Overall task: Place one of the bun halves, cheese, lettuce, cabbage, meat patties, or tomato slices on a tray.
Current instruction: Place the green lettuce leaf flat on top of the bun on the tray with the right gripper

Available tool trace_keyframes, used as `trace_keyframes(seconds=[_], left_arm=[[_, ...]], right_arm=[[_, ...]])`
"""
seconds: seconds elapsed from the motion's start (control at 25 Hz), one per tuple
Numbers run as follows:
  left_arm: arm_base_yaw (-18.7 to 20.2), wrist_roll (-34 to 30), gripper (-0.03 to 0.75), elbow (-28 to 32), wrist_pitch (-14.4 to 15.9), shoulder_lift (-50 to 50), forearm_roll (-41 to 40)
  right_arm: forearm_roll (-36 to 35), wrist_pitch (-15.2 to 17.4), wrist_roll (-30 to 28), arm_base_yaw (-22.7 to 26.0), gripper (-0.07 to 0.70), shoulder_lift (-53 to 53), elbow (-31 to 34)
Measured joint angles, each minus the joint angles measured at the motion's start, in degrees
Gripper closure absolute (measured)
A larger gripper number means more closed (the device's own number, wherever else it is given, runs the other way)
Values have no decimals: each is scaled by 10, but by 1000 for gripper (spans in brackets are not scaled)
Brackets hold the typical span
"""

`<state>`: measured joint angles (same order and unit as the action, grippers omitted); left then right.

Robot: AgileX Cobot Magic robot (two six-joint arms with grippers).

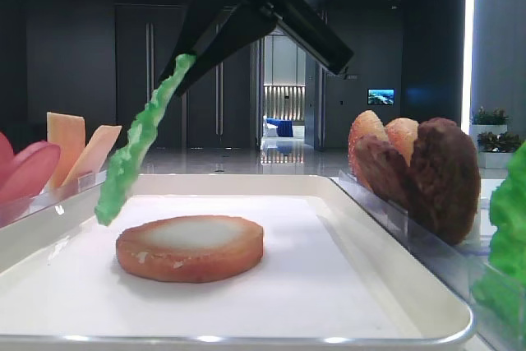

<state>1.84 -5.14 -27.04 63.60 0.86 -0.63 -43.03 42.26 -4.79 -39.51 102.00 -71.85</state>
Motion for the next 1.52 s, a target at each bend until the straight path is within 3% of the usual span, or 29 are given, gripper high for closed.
trace_keyframes(seconds=[0.56, 1.52], left_arm=[[0, 0, 715, 0, 0, 0, 0], [0, 0, 715, 0, 0, 0, 0]], right_arm=[[0, -19, -11, 0, 608, 13, 0], [2, -9, 1, -1, 608, 13, 0]])
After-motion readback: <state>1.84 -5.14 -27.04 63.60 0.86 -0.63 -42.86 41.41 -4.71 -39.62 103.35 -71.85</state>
